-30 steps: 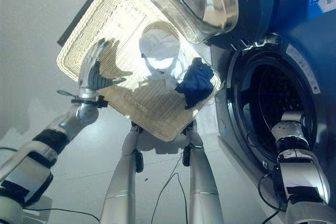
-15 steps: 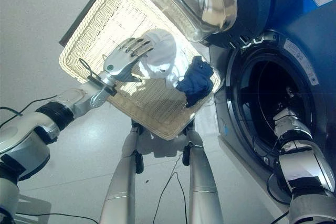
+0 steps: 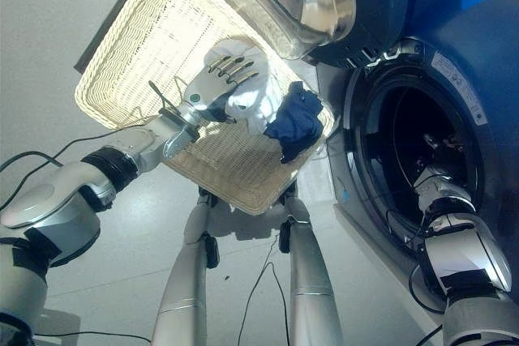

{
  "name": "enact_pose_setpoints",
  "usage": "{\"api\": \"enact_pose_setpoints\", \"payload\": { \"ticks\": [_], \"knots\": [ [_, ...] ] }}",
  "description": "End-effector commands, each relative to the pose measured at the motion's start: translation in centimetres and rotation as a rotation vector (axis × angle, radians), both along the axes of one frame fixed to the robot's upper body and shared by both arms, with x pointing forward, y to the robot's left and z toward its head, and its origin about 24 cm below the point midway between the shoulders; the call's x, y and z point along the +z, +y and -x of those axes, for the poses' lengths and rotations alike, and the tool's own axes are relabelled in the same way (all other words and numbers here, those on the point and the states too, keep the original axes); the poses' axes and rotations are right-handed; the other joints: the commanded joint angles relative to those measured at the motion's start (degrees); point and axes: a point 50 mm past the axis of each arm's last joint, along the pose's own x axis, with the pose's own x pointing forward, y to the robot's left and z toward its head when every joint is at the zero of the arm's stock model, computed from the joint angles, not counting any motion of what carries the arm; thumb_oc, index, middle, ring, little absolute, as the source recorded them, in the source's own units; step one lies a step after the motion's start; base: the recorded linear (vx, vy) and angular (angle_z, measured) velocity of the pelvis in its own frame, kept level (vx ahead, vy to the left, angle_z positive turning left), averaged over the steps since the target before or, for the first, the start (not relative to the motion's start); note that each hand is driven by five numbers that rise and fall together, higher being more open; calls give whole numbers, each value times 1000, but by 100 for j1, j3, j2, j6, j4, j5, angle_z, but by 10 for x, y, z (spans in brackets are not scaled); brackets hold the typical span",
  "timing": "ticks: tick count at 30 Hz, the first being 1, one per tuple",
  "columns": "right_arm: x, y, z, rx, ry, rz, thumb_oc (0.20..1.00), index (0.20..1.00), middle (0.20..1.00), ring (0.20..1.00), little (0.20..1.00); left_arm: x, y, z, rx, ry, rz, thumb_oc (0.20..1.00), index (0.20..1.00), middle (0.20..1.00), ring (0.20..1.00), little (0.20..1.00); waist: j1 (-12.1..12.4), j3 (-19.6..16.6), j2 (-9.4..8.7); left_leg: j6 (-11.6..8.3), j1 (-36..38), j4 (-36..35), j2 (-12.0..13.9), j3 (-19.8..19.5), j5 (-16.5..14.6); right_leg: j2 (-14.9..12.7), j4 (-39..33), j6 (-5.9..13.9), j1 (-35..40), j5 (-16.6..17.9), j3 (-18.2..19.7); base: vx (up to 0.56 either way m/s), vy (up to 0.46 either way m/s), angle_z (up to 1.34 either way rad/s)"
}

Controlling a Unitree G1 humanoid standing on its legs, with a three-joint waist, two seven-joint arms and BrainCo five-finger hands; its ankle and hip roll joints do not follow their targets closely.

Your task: Put the clothes into the washing machine.

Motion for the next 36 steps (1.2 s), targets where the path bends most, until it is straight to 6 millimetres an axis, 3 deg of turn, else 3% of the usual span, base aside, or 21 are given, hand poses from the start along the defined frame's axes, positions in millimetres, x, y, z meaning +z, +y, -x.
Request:
{"api": "enact_pose_setpoints", "payload": {
  "ticks": [1,10,17,28,36],
  "knots": [
    [-7,-4,5,7,0,76,1000,1000,1000,1000,1000,27,-5,-4,25,-80,54,1000,1000,1000,1000,1000,-103,-150,-55,-217,18,552,-117,112,-746,257,-986,726,256,880,-61,0,0,0],
    [-11,20,-6,128,-95,61,1000,1000,1000,1000,1000,25,24,-12,209,-99,17,1000,1000,1000,1000,1000,-208,-150,-174,-263,-91,561,-69,156,-729,290,-996,705,133,888,-31,5,4,-3],
    [-15,35,-10,193,-152,59,1000,1000,1000,1000,1000,26,39,-12,260,-128,58,1000,1000,1000,1000,1000,-265,-150,-239,-286,-156,579,-45,170,-724,307,-1004,692,70,892,-5,0,0,0],
    [-15,63,-17,267,-228,53,1000,1000,1000,1000,1000,34,29,-5,122,-270,103,1000,1000,1000,1000,1000,-337,-150,-328,-314,-258,603,-42,172,-732,341,-996,682,-28,894,53,0,0,0],
    [-17,77,-19,297,-253,35,1000,1000,1000,1000,1000,34,16,-4,65,-281,85,1000,1000,1000,1000,1000,-379,-150,-387,-329,-265,625,-31,176,-740,368,-975,688,-29,899,76,0,0,0]
  ]
}}
